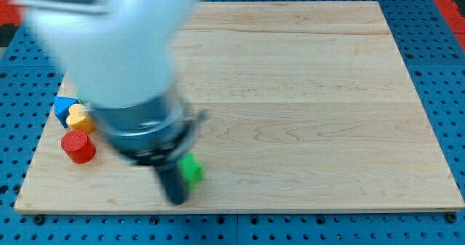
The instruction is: Push the yellow heart into the blue cube
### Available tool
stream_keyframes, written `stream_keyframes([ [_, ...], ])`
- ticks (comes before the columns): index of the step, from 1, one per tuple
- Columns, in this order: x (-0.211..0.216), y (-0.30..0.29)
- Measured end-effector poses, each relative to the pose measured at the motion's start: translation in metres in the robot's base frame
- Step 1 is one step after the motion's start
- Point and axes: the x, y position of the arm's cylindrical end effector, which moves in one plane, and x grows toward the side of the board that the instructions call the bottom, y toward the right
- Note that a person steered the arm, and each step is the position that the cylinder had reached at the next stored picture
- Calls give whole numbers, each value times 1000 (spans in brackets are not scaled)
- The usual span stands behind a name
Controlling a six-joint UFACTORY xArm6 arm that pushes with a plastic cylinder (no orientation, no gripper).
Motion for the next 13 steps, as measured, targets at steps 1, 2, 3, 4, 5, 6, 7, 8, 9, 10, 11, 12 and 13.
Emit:
stream_keyframes([
  [1, -37, 79],
  [2, -62, 116],
  [3, -65, 120],
  [4, -65, 120],
  [5, -59, 122],
  [6, -25, 99],
  [7, 6, 54],
  [8, 6, 34],
  [9, -46, -28],
  [10, 8, -37],
  [11, -7, -135],
  [12, -31, -190],
  [13, -58, -206],
])
